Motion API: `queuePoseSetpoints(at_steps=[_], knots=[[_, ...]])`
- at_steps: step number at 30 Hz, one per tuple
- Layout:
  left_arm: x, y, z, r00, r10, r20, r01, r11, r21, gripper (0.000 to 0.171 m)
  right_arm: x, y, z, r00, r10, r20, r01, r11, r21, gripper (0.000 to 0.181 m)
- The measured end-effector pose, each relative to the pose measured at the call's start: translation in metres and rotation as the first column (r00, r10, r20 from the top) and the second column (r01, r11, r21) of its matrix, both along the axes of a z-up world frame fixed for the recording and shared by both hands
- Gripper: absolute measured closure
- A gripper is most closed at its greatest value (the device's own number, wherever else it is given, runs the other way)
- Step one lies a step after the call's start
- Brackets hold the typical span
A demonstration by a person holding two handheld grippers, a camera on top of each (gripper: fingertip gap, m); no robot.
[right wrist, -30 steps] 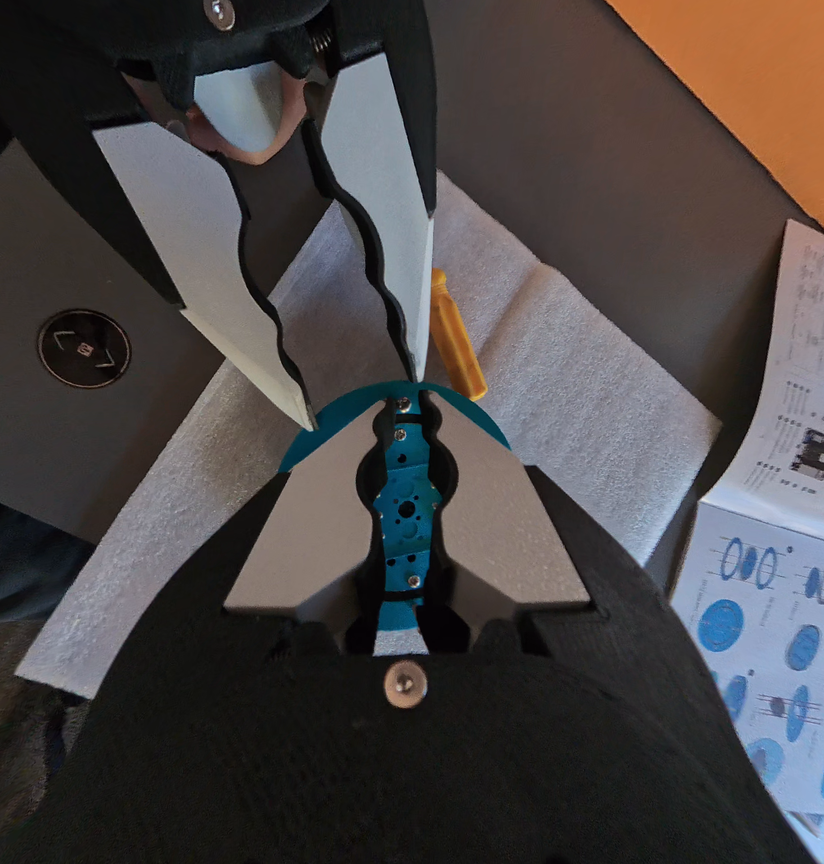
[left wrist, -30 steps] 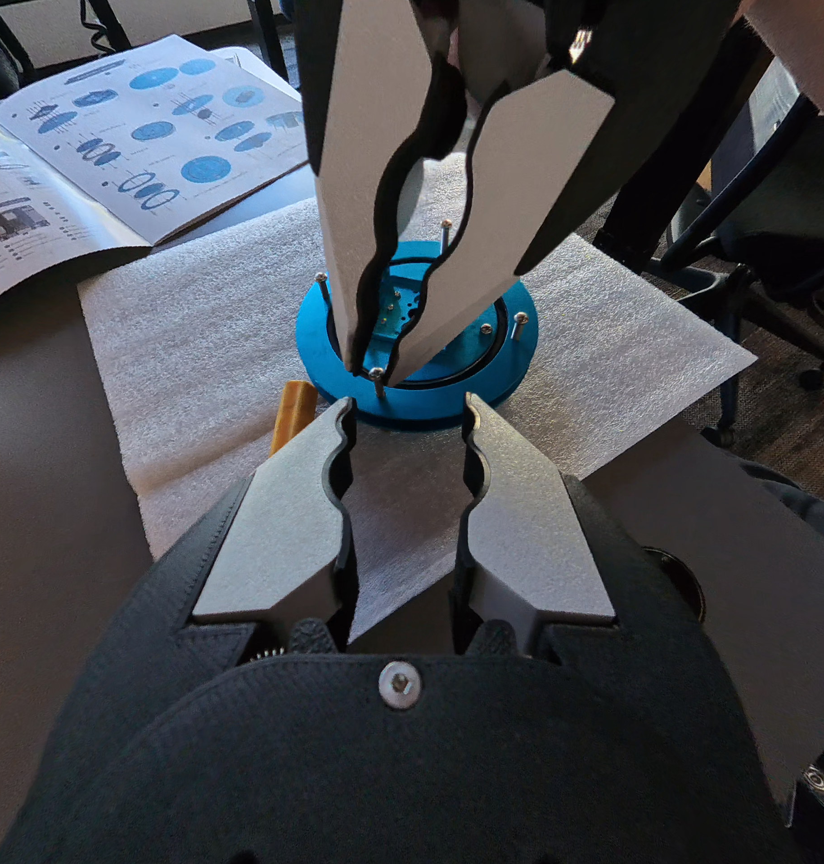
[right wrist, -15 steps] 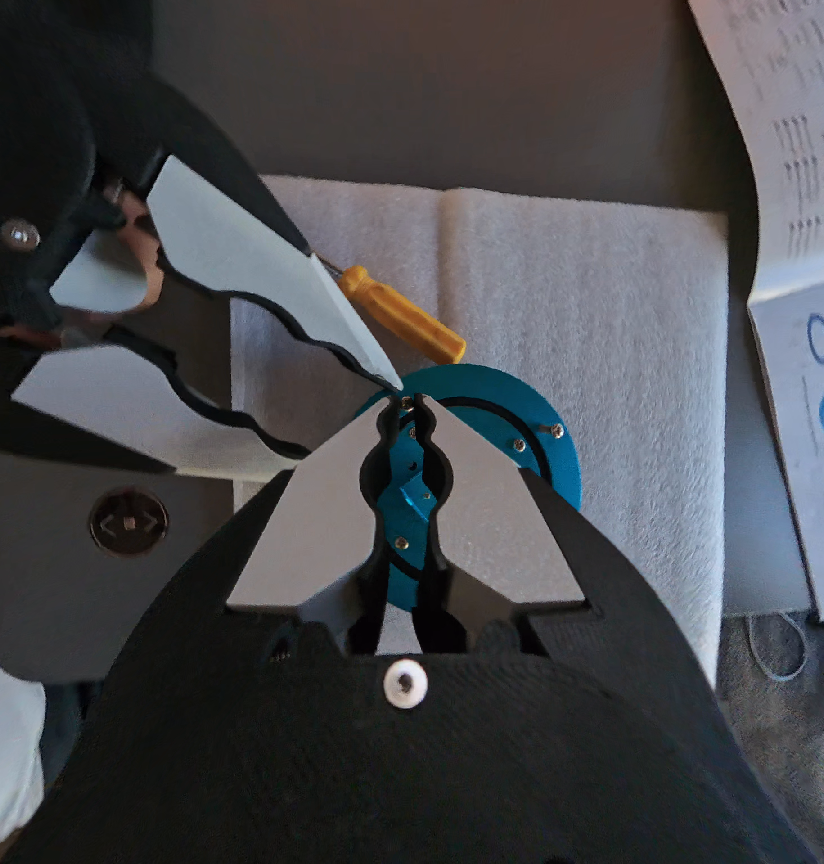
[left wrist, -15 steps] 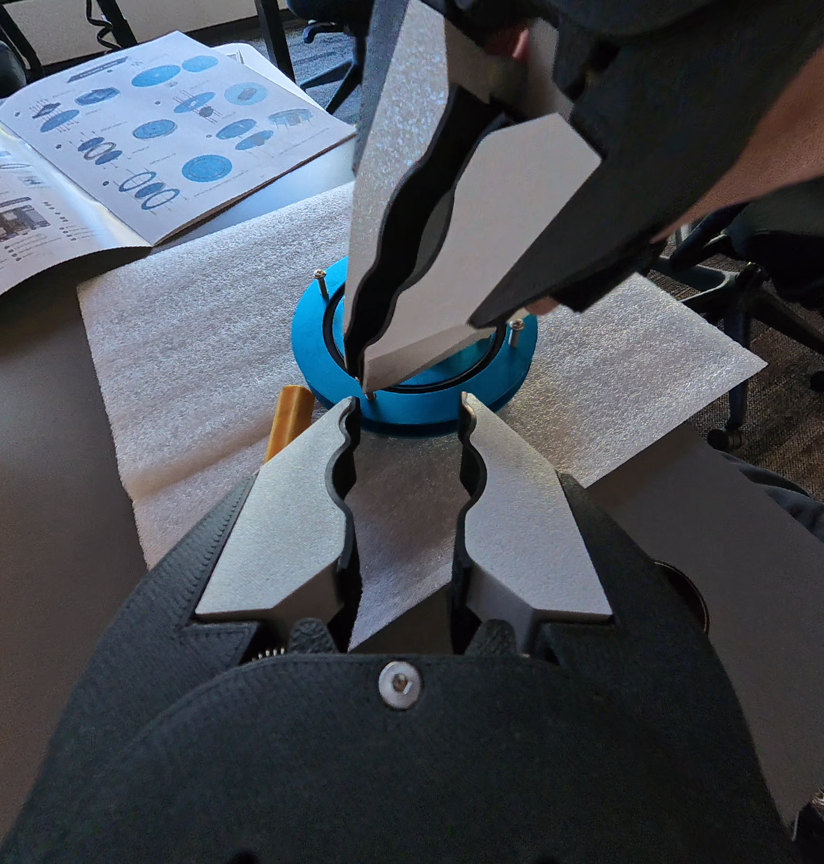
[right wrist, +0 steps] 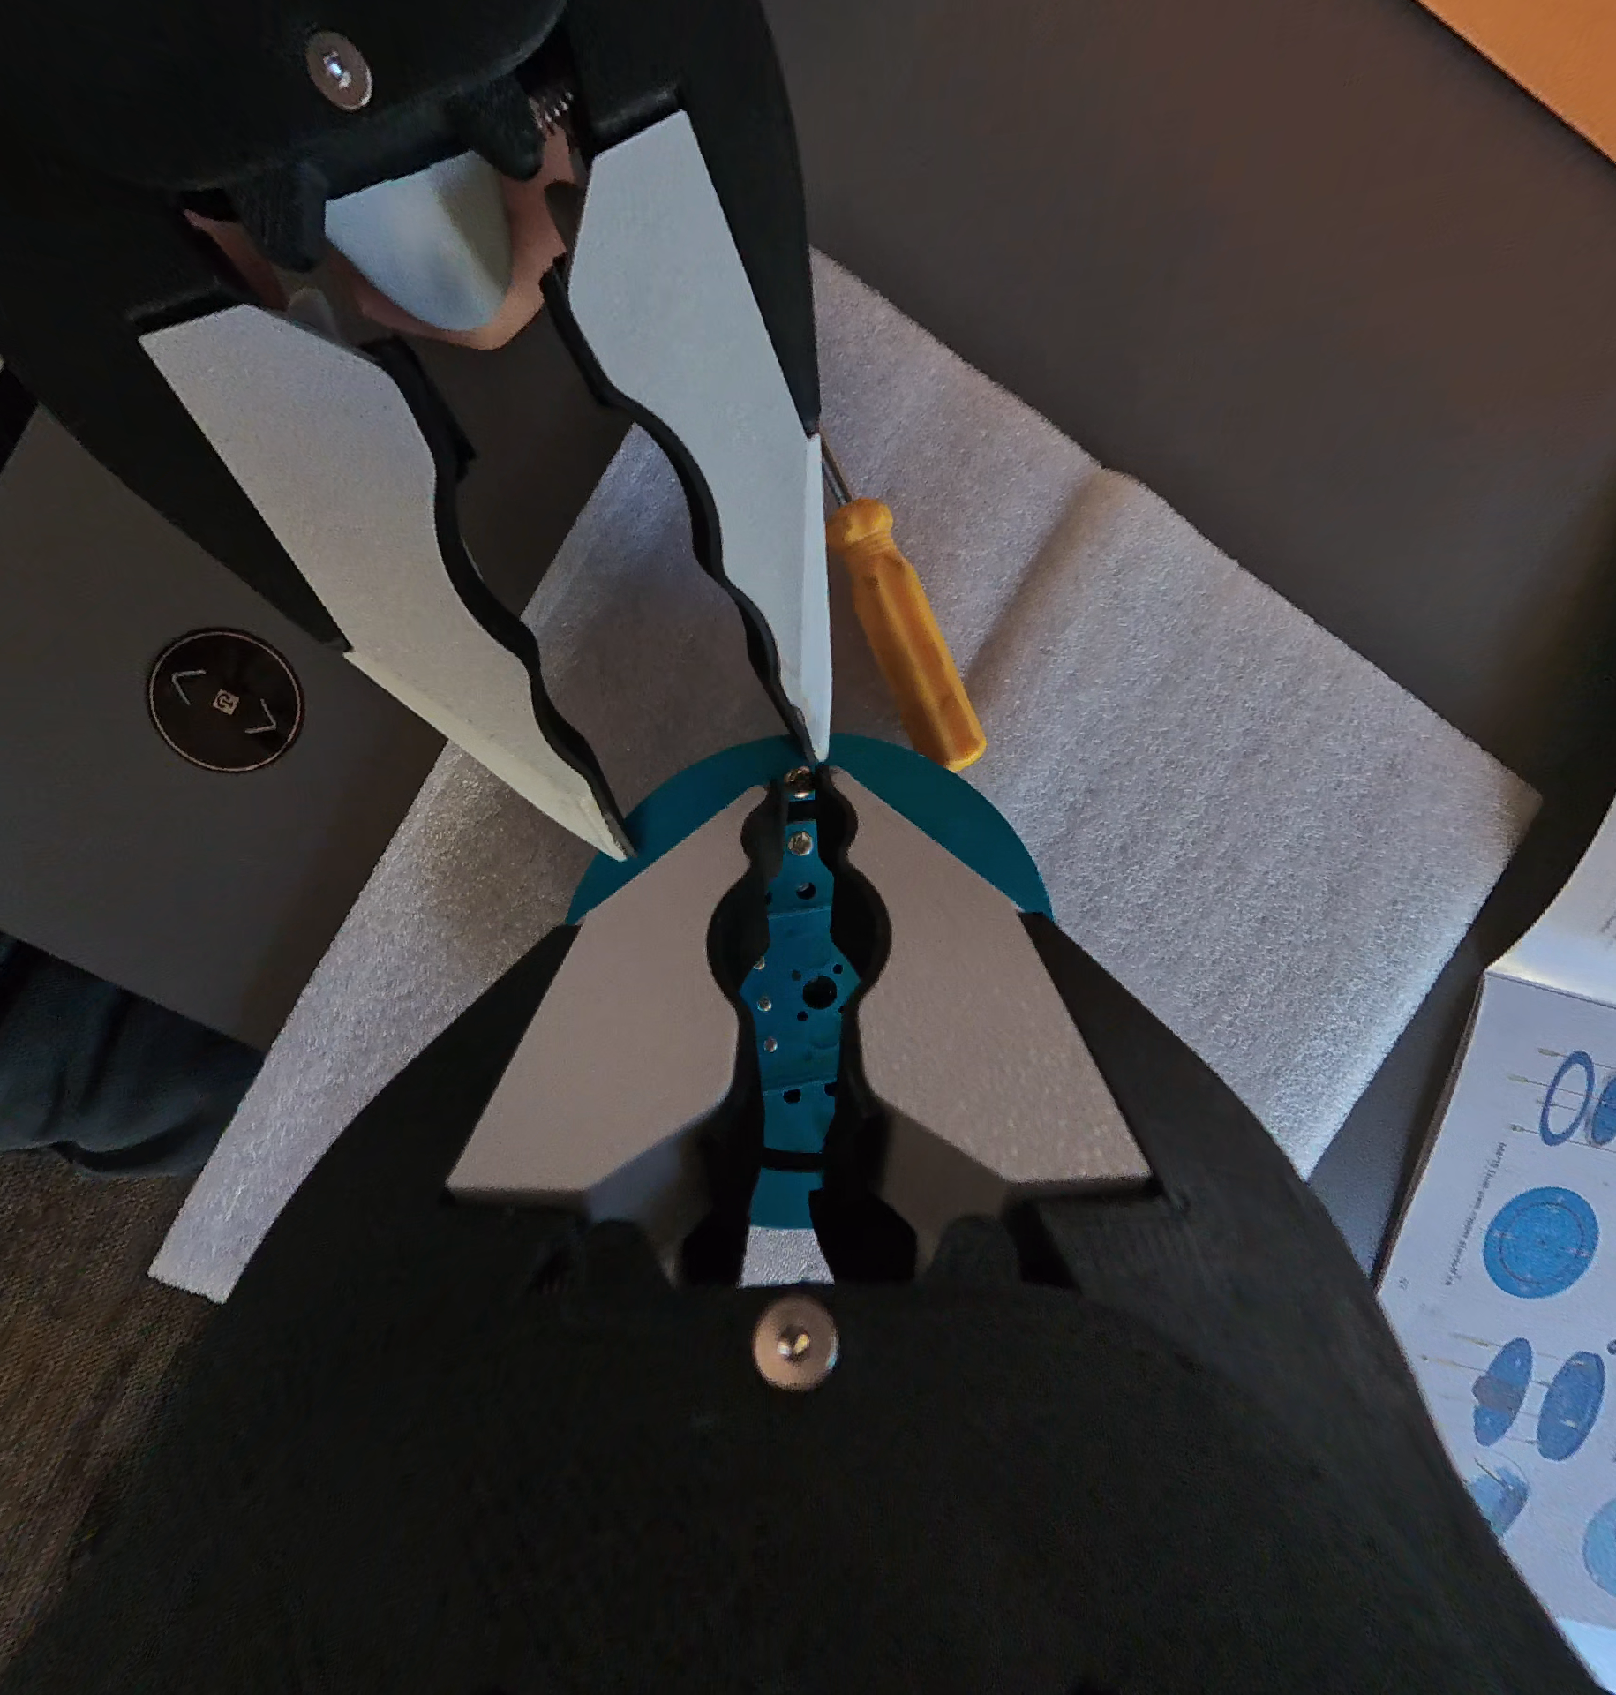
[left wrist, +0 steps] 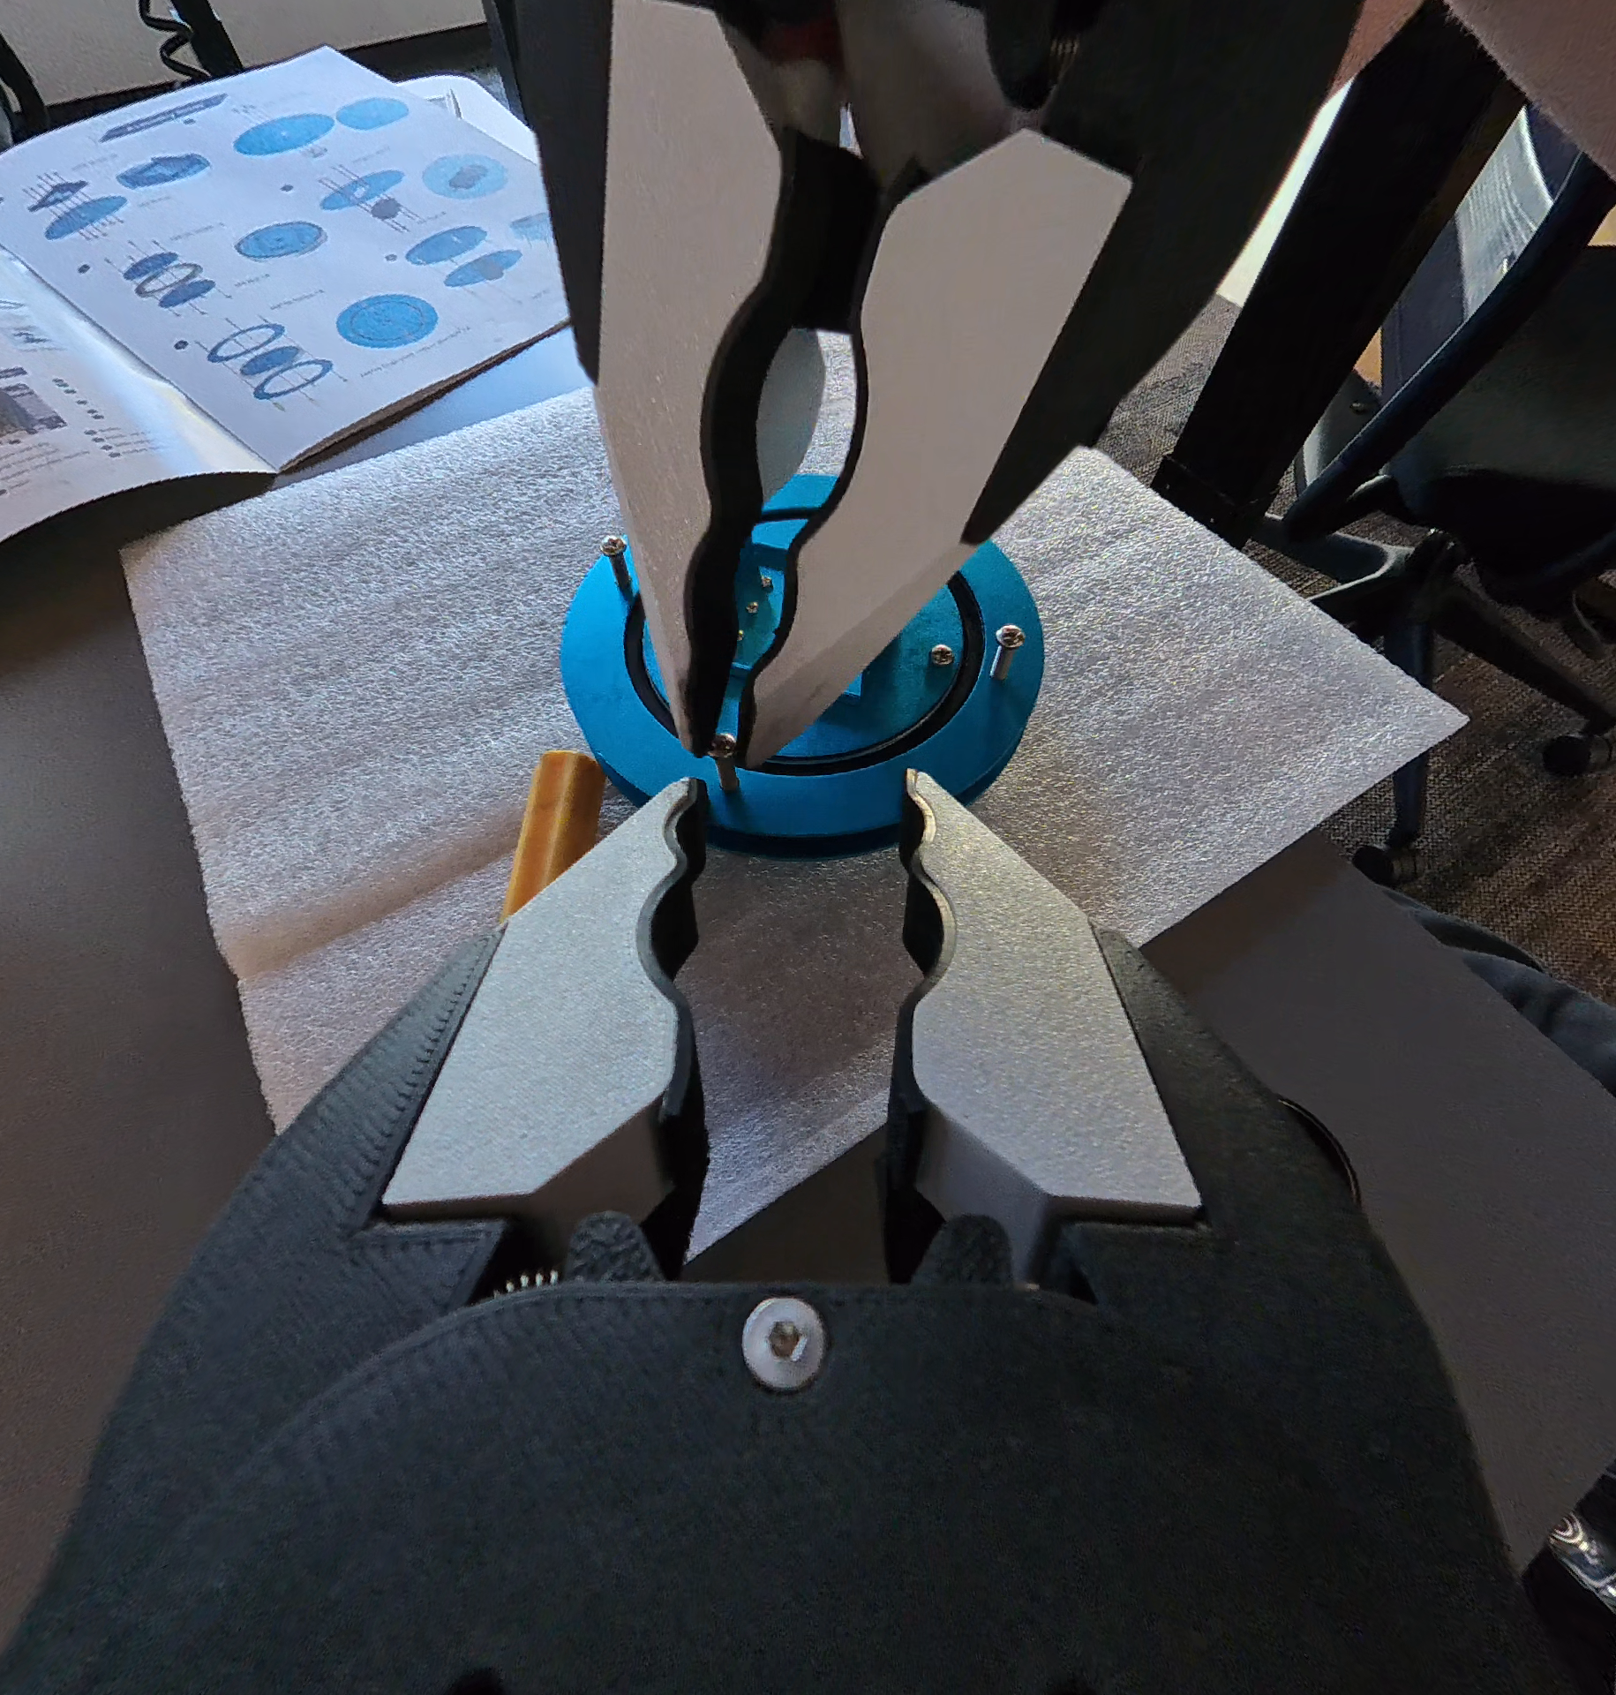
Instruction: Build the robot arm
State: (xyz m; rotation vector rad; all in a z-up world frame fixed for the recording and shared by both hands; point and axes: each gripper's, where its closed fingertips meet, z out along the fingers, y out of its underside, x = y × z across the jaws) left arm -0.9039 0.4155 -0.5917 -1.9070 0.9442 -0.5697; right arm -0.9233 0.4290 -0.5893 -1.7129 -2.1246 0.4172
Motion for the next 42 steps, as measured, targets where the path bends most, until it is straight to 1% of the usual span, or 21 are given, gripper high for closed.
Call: queuePoseSetpoints(at_steps=[2, 5, 7, 9, 11, 13, 15, 17, 20, 22, 24, 26, 28, 29, 31, 32, 34, 35, 37, 40, 42], knots=[[0.0, 0.0, 0.0, 1.0, 0.0, 0.003, 0.0, 1.0, -0.003, 0.132, -0.001, 0.0, 0.0, 0.999, -0.03, -0.015, 0.029, 0.999, -0.016, 0.176], [0.0, 0.002, 0.0, 1.0, 0.007, -0.004, -0.007, 1.0, 0.002, 0.132, -0.001, 0.003, -0.001, 0.975, -0.222, -0.027, 0.219, 0.971, -0.098, 0.177], [0.001, 0.002, -0.001, 1.0, 0.008, -0.012, -0.008, 1.0, 0.012, 0.132, 0.001, 0.004, 0.0, 0.926, -0.374, -0.043, 0.368, 0.923, -0.111, 0.177], [0.001, 0.002, -0.001, 1.0, 0.013, -0.017, -0.013, 1.0, 0.017, 0.132, 0.001, 0.005, 0.0, 0.849, -0.519, -0.098, 0.51, 0.854, -0.101, 0.176], [0.002, 0.002, -0.001, 1.0, 0.014, -0.015, -0.014, 1.0, 0.014, 0.132, 0.001, 0.004, 0.0, 0.792, -0.589, -0.163, 0.585, 0.807, -0.077, 0.176], [0.002, 0.002, -0.001, 1.0, 0.011, -0.013, -0.011, 1.0, 0.013, 0.133, 0.0, 0.003, 0.001, 0.811, -0.556, -0.185, 0.558, 0.829, -0.045, 0.176], [0.002, 0.001, -0.001, 1.0, 0.011, -0.012, -0.01, 1.0, 0.012, 0.133, -0.003, 0.005, 0.005, 0.868, -0.456, -0.196, 0.459, 0.888, -0.036, 0.166], [0.002, 0.001, 0.0, 1.0, 0.011, -0.007, -0.011, 1.0, 0.008, 0.132, -0.005, 0.004, 0.008, 0.922, -0.335, -0.193, 0.333, 0.942, -0.047, 0.165], [0.003, 0.001, 0.0, 1.0, 0.012, -0.003, -0.012, 1.0, 0.003, 0.131, -0.005, 0.002, 0.005, 0.96, -0.232, -0.157, 0.22, 0.972, -0.086, 0.168], [0.002, 0.001, 0.0, 1.0, 0.015, -0.003, -0.015, 1.0, 0.004, 0.131, -0.005, 0.002, 0.003, 0.964, -0.226, -0.139, 0.21, 0.97, -0.119, 0.175], [0.002, 0.001, -0.001, 1.0, 0.017, -0.005, -0.017, 1.0, 0.004, 0.132, -0.006, -0.001, 0.002, 0.96, -0.239, -0.144, 0.217, 0.965, -0.15, 0.177], [0.002, 0.002, -0.001, 1.0, 0.017, -0.004, -0.017, 1.0, 0.003, 0.132, -0.004, 0.002, 0.002, 0.937, -0.318, -0.144, 0.293, 0.941, -0.171, 0.178], [0.003, 0.002, -0.001, 1.0, 0.018, -0.005, -0.018, 1.0, 0.004, 0.132, -0.004, 0.003, 0.003, 0.878, -0.452, -0.154, 0.423, 0.886, -0.19, 0.178], [0.003, 0.002, 0.0, 1.0, 0.017, -0.004, -0.017, 1.0, 0.004, 0.132, -0.004, 0.004, 0.003, 0.832, -0.527, -0.172, 0.497, 0.847, -0.189, 0.178], [0.002, 0.003, -0.001, 1.0, 0.024, -0.005, -0.024, 1.0, 0.003, 0.13, -0.005, 0.006, 0.003, 0.709, -0.654, -0.263, 0.631, 0.755, -0.175, 0.178], [0.002, 0.003, -0.001, 1.0, 0.025, -0.004, -0.025, 1.0, 0.001, 0.13, -0.006, 0.005, 0.004, 0.678, -0.665, -0.314, 0.657, 0.74, -0.147, 0.178], [0.003, 0.002, 0.0, 1.0, 0.018, 0.003, -0.018, 1.0, -0.002, 0.13, -0.006, 0.002, 0.006, 0.686, -0.629, -0.366, 0.649, 0.756, -0.083, 0.175], [0.003, 0.002, 0.0, 1.0, 0.015, 0.006, -0.015, 1.0, -0.006, 0.13, -0.007, 0.002, 0.007, 0.698, -0.61, -0.375, 0.629, 0.773, -0.087, 0.172], [0.003, 0.002, 0.0, 1.0, 0.015, 0.011, -0.015, 1.0, -0.011, 0.13, -0.006, 0.006, 0.009, 0.72, -0.582, -0.377, 0.583, 0.803, -0.126, 0.162], [0.002, 0.002, 0.0, 1.0, 0.018, 0.015, -0.018, 1.0, -0.014, 0.13, -0.005, 0.005, 0.011, 0.787, -0.505, -0.354, 0.469, 0.863, -0.187, 0.161], [0.002, 0.003, 0.0, 1.0, 0.021, 0.015, -0.021, 1.0, -0.014, 0.131, -0.006, 0.006, 0.011, 0.802, -0.479, -0.357, 0.43, 0.878, -0.211, 0.163]])
